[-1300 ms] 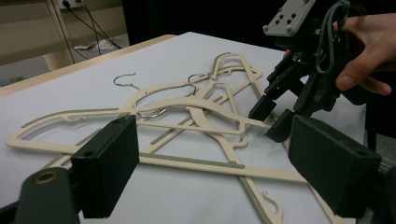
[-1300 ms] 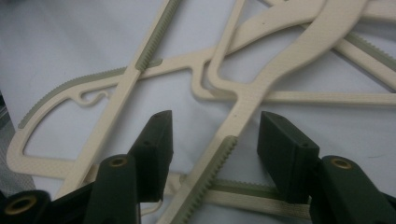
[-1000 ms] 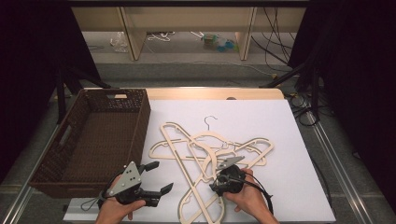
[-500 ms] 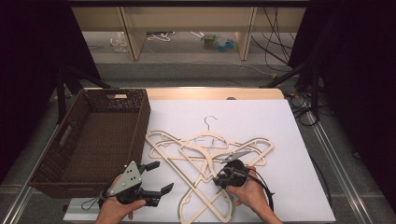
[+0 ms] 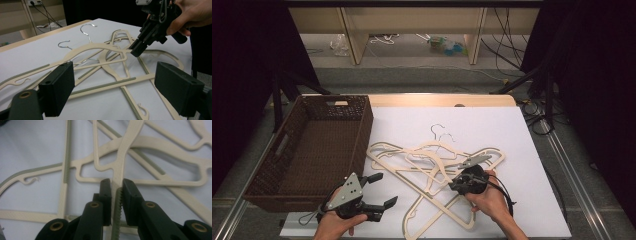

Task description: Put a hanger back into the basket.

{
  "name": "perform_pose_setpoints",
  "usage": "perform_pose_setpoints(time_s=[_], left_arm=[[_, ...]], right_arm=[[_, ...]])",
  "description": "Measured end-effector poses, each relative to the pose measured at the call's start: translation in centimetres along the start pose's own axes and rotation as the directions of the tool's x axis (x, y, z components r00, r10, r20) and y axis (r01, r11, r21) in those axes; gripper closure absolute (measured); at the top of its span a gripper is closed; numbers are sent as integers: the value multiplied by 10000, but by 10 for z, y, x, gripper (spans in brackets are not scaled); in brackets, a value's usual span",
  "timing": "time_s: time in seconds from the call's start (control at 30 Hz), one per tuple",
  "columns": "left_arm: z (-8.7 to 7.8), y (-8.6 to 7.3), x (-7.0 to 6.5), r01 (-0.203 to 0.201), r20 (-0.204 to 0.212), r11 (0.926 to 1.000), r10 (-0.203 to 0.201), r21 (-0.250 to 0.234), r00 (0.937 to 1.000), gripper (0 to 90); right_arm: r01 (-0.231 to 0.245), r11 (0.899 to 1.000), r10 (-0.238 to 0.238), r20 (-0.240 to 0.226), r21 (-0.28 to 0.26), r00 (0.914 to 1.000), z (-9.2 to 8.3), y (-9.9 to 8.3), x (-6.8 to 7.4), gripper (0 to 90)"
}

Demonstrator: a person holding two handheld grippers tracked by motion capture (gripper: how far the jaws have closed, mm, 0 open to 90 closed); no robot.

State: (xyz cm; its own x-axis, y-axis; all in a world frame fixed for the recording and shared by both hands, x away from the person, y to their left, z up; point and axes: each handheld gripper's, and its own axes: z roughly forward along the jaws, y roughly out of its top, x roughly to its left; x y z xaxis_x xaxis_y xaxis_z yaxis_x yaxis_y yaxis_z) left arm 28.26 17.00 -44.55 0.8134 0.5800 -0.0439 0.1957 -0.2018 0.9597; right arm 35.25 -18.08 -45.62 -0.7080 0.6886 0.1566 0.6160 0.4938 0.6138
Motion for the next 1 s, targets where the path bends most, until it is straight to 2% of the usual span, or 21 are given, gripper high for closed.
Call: perform_pose_setpoints(time_s=[0.1, 0.17, 0.23, 0.27, 0.33, 0.4, 0.47, 0.5, 0.53, 0.6, 0.63, 0.67, 0.83, 0.87, 0.93, 0.97, 1.0], left_arm=[[1, 0, 0, 53, -26, 10000, -53, -20, 10000, 165], [2, 1, 1, 203, -87, 9998, -204, -33, 9998, 165], [3, 1, 2, 161, -67, 9999, -161, -15, 9998, 166], [5, 2, 2, 264, -101, 9996, -264, -23, 9996, 166], [7, 2, 3, 168, -93, 9999, -168, -17, 9998, 167], [13, 3, 3, 220, -104, 9998, -220, -6, 9997, 169], [23, 5, 3, 372, -186, 9992, -368, 177, 9991, 172], [26, 6, 2, 511, -184, 9983, -506, 281, 9986, 173], [26, 6, 2, 511, -184, 9983, -506, 281, 9986, 174], [40, 11, 0, 407, -173, 9972, -397, 633, 9991, 179], [46, 13, 1, 166, -271, 9970, -145, 759, 9995, 183], [46, 13, 1, 166, -271, 9970, -145, 759, 9995, 190], [77, 20, 11, 153, -465, 9912, -92, 1318, 9989, 192], [81, 21, 14, 32, -510, 9903, 39, 1386, 9987, 195], [86, 23, 15, 56, -501, 9894, 17, 1452, 9987, 198], [91, 25, 17, -77, -511, 9868, 162, 1620, 9986, 199], [98, 27, 18, -8, -426, 9861, 80, 1659, 9991, 202]], right_arm=[[380, 9991, -379, 41, -204, 9993, -8, -1, -7, 810], [414, 9990, -415, -96, -149, 9991, -14, -1, -8, 813], [800, 9967, -801, -59, -147, 9968, -19, 0, -8, 813], [922, 9956, -923, -43, -137, 9957, -21, 0, -7, 814], [1022, 9946, -1022, -14, -157, 9948, -23, 0, -6, 814], [1425, 9896, -1422, 165, -206, 9897, -27, -1, -3, 815], [1420, 9899, -1420, 58, 6, 9899, -32, -1, 0, 815], [1639, 9865, -1638, 162, -45, 9864, -33, -2, 1, 816], [1639, 9865, -1638, 162, -45, 9864, -33, -2, 1, 816], [1746, 9846, -1744, 262, -49, 9843, -37, -2, 3, 817], [1758, 9844, -1757, 286, -20, 9840, -38, -3, 4, 817], [1758, 9844, -1757, 286, -20, 9840, -38, -3, 4, 817], [2049, 9788, -2048, 429, 16, 9779, -44, -5, 4, 817], [2019, 9794, -2018, 457, 13, 9784, -44, -6, 4, 817], [2062, 9784, -2053, 553, -117, 9771, -44, -7, 3, 817], [2122, 9771, -2110, 578, -153, 9758, -47, -9, 3, 817], [2134, 9769, -2124, 569, -121, 9755, -48, -10, 3, 817]])
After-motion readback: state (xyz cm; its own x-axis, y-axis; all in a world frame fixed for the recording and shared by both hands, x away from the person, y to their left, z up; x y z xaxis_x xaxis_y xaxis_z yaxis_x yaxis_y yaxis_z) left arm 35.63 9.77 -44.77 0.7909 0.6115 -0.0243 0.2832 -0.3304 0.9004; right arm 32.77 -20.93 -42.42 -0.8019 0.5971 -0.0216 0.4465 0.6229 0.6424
